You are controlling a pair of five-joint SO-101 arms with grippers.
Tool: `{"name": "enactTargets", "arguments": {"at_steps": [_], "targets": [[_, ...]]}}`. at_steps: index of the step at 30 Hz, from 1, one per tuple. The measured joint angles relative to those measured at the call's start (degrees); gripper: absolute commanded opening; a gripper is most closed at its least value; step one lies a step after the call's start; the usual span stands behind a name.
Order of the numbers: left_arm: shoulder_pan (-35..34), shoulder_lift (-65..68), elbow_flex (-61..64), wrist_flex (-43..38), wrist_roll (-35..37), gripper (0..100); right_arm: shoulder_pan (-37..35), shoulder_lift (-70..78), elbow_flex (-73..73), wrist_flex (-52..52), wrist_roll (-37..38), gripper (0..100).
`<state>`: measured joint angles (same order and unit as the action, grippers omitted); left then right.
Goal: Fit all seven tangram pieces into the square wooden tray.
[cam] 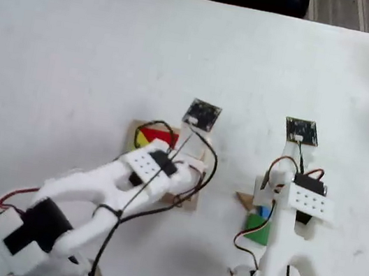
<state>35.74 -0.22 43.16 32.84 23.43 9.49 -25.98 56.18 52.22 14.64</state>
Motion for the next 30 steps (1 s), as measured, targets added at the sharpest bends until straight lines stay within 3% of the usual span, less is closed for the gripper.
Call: {"name": "enactTargets", "arguments": {"at_steps": [8, 16, 27, 30], "targets": [[-0.79, 0.18, -1.05, 0.00, 0.00, 2, 0.00, 0.00, 0.00, 0.00, 0.00, 1.9], [-0.53, -13.80, 2.11, 9.49, 0.53, 2, 0.00, 0.00, 0.00, 0.00, 0.00, 1.9], [3.34, -15.38, 12.75, 4.66, 3.16, 3, 0.00, 0.00, 0.00, -0.88, 0.00, 1.9], [3.43, -15.38, 12.75, 4.57, 2.99, 8, 0.00, 0.00, 0.00, -0.88, 0.00, 1.9]]}}
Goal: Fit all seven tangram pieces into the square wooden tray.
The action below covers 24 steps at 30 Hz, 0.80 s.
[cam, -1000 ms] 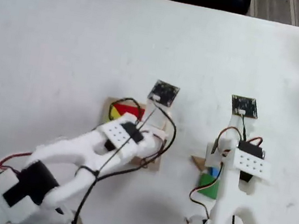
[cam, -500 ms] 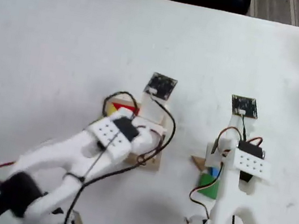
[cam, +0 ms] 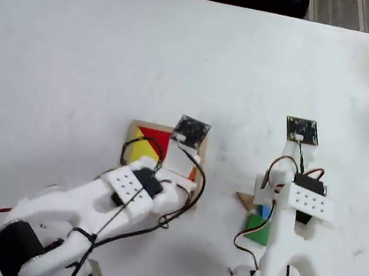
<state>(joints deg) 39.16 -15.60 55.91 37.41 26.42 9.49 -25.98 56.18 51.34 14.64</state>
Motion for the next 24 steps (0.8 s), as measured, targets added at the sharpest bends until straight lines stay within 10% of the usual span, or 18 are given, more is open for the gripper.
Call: {"name": "enactTargets", "arguments": {"at_steps": [6, 24], "targets": [[0.00, 0.00, 0.00, -0.09, -0.09, 25, 0.00, 0.00, 0.00, 0.00, 0.00, 1.9], [-4.66, 0.00, 0.00, -0.09, -0.18, 14, 0.00, 0.00, 0.53, -0.18, 0.09, 1.9]]}}
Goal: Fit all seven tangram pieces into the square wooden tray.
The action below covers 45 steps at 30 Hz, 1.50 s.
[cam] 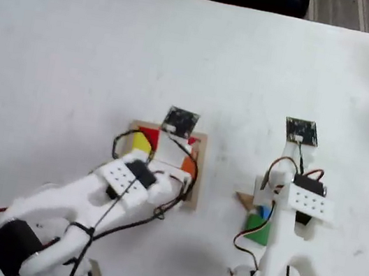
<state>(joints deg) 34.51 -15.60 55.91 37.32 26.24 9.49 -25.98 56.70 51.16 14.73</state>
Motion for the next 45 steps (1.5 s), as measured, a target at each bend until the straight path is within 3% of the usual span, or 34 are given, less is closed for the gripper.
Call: {"name": "enactTargets", "arguments": {"at_steps": [7, 18, 45], "targets": [[0.00, 7.21, -2.81, -2.02, 0.00, 14, 0.00, 0.00, 0.00, 0.00, 0.00, 1.9], [-1.23, 18.90, -16.44, 3.25, 0.00, 14, 0.00, 0.00, 0.00, 0.00, 0.00, 1.9], [-2.99, 19.52, -18.55, -1.41, -1.85, 14, 0.00, 0.00, 0.00, 0.00, 0.00, 1.9]]}}
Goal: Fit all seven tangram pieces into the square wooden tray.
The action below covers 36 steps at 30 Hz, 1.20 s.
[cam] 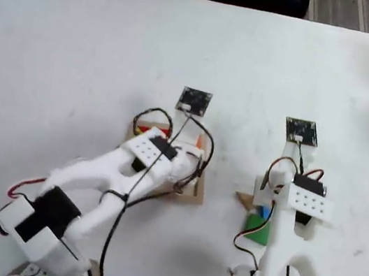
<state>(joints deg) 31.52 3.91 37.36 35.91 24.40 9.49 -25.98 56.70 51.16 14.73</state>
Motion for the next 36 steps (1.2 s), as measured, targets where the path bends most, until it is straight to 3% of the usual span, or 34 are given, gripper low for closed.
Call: {"name": "enactTargets", "arguments": {"at_steps": [8, 16, 21, 31, 36], "targets": [[0.00, 0.09, 0.00, 0.00, -1.93, 15, 0.00, 0.00, 0.00, 0.00, 0.00, 1.9], [-0.44, 0.09, 0.00, 2.64, -2.02, 34, 0.00, 0.00, 0.00, 0.00, 0.00, 1.9], [-0.26, -0.88, 0.00, 3.43, -2.02, 28, 0.00, 0.00, 0.00, 0.00, 0.00, 1.9], [-0.35, -9.76, 0.00, 10.73, -2.11, 2, 0.00, 0.00, 0.00, 0.00, 0.00, 1.9], [-3.52, -13.27, 0.00, 13.71, -5.19, 2, 0.00, 0.00, 0.00, 0.00, 0.00, 1.9]]}}
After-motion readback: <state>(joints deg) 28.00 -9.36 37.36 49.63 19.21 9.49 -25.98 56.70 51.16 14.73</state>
